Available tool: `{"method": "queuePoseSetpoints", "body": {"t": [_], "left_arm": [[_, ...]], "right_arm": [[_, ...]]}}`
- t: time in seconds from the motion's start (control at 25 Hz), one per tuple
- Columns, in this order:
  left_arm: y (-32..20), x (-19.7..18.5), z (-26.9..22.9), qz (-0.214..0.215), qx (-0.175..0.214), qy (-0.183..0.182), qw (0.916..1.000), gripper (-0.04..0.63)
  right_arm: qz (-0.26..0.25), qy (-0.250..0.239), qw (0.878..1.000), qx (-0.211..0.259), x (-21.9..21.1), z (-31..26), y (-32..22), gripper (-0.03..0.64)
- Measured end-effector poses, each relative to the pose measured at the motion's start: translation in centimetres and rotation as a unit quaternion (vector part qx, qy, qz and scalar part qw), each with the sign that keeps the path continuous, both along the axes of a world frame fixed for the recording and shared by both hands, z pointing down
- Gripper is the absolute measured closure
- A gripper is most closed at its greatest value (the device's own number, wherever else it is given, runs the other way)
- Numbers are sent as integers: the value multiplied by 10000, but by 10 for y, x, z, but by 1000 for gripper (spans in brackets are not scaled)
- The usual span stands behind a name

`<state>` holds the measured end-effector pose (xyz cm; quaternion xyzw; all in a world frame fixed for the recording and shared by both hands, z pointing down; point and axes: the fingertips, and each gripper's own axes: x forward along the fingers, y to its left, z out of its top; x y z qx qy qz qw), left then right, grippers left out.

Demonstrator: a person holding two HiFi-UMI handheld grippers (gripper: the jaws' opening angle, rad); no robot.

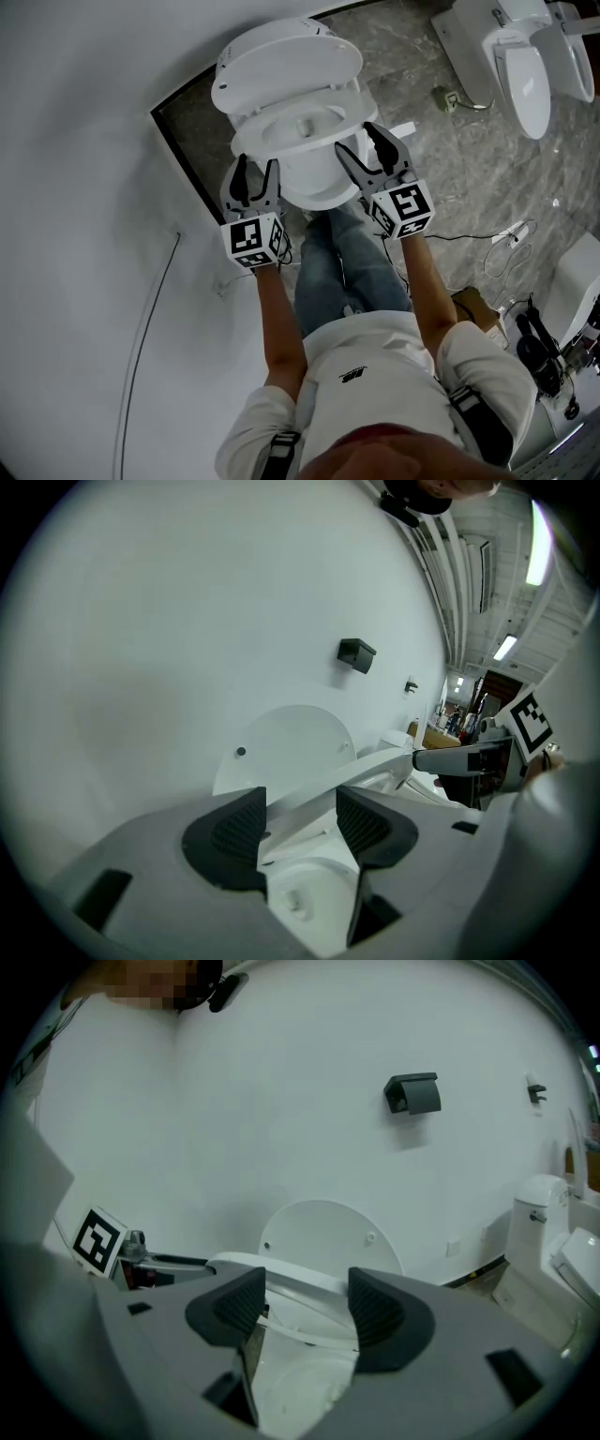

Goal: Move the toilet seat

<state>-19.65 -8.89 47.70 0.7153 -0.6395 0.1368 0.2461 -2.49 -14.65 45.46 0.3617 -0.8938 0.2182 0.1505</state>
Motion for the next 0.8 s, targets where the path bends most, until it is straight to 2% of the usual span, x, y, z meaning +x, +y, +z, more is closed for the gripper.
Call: {"method": "queuePoseSetpoints", "body": {"t": [0.8], "left_arm": [[-38, -16, -8, -231, 217, 3, 9995, 351]], "right_arm": [[-70, 22, 9999, 156, -11, -6, -44, 322]]}}
